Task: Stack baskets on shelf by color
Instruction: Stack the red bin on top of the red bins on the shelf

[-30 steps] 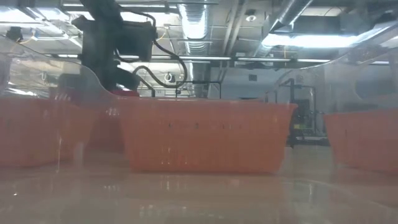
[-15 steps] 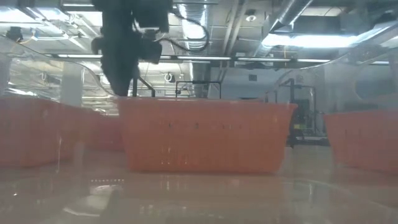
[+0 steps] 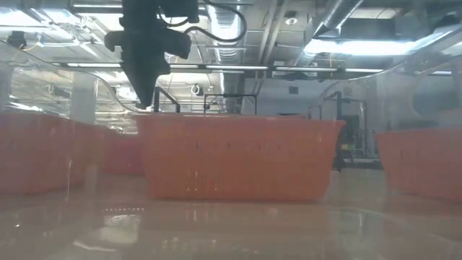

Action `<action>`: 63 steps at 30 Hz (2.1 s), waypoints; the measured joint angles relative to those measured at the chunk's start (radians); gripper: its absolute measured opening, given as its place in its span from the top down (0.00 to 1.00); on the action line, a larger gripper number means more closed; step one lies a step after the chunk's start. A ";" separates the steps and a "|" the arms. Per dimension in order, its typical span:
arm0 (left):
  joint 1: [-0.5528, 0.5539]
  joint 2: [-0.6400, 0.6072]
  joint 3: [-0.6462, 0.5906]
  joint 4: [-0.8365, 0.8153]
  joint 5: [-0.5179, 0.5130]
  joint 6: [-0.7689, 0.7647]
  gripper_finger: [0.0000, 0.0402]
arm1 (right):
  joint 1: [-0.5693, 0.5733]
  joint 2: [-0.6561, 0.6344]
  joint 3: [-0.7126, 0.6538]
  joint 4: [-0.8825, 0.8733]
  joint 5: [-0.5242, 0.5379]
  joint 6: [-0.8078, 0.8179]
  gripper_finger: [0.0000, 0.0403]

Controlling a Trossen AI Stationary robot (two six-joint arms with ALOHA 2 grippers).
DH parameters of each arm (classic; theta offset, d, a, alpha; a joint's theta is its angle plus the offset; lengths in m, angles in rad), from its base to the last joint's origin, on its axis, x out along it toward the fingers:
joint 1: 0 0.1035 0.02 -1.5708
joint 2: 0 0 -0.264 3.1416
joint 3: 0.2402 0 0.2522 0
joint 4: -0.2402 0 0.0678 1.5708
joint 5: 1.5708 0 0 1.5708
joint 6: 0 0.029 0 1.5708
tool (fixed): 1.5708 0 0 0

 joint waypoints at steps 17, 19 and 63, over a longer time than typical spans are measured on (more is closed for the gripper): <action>0.002 0.065 -0.113 0.140 -0.066 0.177 0.51 | 0.052 0.000 0.000 -0.003 0.001 0.001 0.99; 0.002 0.079 -0.113 0.156 -0.112 0.201 0.51 | 0.058 0.000 0.000 -0.003 0.001 0.001 0.99; 0.022 0.193 0.310 -0.041 -0.091 -0.001 1.00 | 0.132 0.000 0.000 -0.074 0.293 0.052 0.99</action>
